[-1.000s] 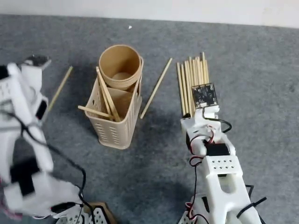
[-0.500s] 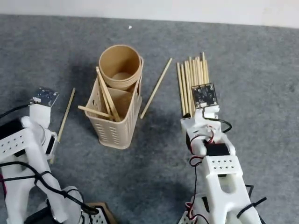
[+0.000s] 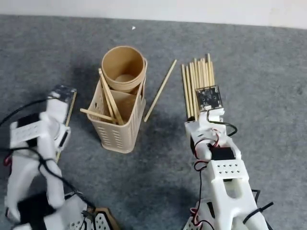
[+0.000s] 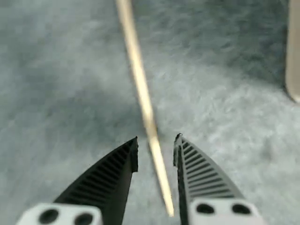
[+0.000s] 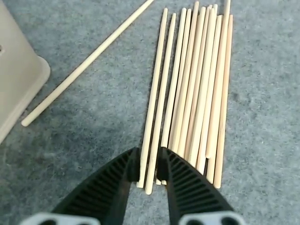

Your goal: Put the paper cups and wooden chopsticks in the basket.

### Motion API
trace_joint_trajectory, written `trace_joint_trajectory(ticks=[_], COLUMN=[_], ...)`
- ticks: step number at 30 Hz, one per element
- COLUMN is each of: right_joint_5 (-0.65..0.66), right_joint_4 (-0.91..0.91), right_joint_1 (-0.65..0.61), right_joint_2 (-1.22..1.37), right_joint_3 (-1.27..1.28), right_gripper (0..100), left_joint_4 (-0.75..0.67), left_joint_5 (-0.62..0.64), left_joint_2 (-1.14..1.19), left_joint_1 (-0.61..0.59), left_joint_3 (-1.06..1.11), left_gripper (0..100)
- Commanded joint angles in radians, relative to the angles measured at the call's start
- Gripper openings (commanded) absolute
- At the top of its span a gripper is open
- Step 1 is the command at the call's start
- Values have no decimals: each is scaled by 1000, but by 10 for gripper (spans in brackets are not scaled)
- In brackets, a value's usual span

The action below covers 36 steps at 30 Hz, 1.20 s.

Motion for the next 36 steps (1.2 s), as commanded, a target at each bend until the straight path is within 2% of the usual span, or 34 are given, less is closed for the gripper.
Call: trace_joint_trajectory(ticks=[1,4,11,16,22,25,29,33,36], right_joint_5=[6,8,8,8,8,6,6,6,5], right_joint_4=[-10,-10,-10,-10,-10,-10,-10,-10,-12], right_joint_1=[-7,-7,-7,-7,-7,-7,-5,-5,-2], right_joint_2=[1,1,1,1,1,1,1,1,1], right_joint_3=[-7,-7,-5,-5,-5,-5,-5,-5,-5], right_gripper=[83,83,83,83,83,83,83,83,83], left_joint_4=[-114,-178,-181,-180,-34,66,195,293,321], left_joint_5=[9,31,31,-12,-11,49,118,219,319], left_joint_2=[101,183,357,481,510,444,240,-30,-240], left_joint_1=[22,-10,-56,-56,-62,-64,-53,10,101], left_joint_3=[-10,-30,-166,-245,-415,-536,-661,-740,-754], left_gripper=[151,151,146,1,3,3,3,4,4])
